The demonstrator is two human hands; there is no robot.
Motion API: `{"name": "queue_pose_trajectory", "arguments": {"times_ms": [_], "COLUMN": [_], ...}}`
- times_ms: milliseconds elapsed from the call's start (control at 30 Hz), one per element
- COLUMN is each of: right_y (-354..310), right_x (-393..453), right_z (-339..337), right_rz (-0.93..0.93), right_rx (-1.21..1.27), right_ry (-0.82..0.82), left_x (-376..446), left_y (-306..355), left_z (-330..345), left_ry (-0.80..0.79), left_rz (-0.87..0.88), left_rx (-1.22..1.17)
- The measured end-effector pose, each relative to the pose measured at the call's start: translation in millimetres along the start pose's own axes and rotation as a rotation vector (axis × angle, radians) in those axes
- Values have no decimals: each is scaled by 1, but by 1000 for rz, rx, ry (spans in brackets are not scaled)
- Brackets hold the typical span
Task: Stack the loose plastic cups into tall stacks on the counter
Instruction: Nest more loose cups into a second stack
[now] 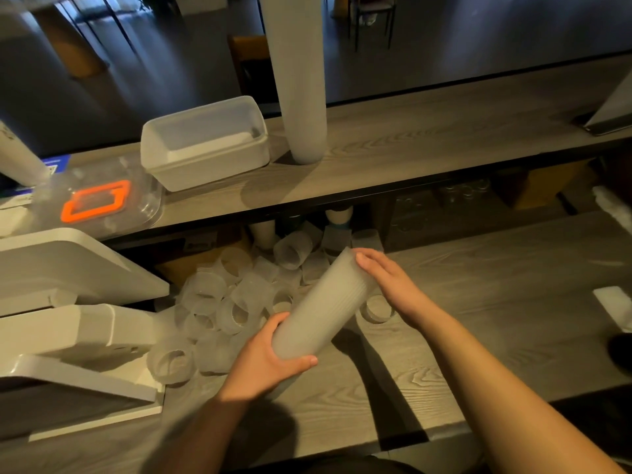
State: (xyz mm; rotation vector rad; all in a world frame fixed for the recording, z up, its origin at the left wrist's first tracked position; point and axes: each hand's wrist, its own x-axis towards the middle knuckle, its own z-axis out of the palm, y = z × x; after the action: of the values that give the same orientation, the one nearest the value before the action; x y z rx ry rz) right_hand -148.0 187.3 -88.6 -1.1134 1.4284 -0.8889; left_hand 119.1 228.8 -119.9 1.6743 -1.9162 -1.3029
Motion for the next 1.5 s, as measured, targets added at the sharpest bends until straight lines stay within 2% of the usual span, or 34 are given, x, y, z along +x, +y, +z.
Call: {"name": "queue_pose_trajectory", "arguments": {"times_ms": [200, 400, 500, 633, 867, 967, 1100, 1233, 1367, 1500], "right_y": [9, 55, 88, 120, 136, 140, 139, 125, 99, 64], "right_x": [1, 14, 15, 20, 36, 39, 37, 34, 28, 26], "right_z": [6, -4, -12, -15, -7, -4, -1, -2, -14, -28], "right_rz": [95, 188, 200, 249, 247, 262, 283, 314, 316, 229], "right_rx": [162, 202, 43, -279, -412, -451, -341, -46, 361, 451], "right_ry": [-91, 263, 330, 331, 167, 185, 274, 324, 238, 175], "left_x": [0, 2, -1, -3, -5, -7, -9, -5, 4, 12], "left_y": [-4, -2, 0, 0, -12, -16, -20, -21, -24, -26], "left_z": [3, 10, 8, 6, 7, 7, 4, 1, -1, -2], "left_ry": [-32, 50, 93, 150, 146, 147, 157, 174, 189, 146], "left_rz": [-48, -117, -121, -145, -186, -202, -225, -246, -227, -186], "left_rx": [33, -130, -226, -267, -401, -426, -398, -317, -206, -118]}}
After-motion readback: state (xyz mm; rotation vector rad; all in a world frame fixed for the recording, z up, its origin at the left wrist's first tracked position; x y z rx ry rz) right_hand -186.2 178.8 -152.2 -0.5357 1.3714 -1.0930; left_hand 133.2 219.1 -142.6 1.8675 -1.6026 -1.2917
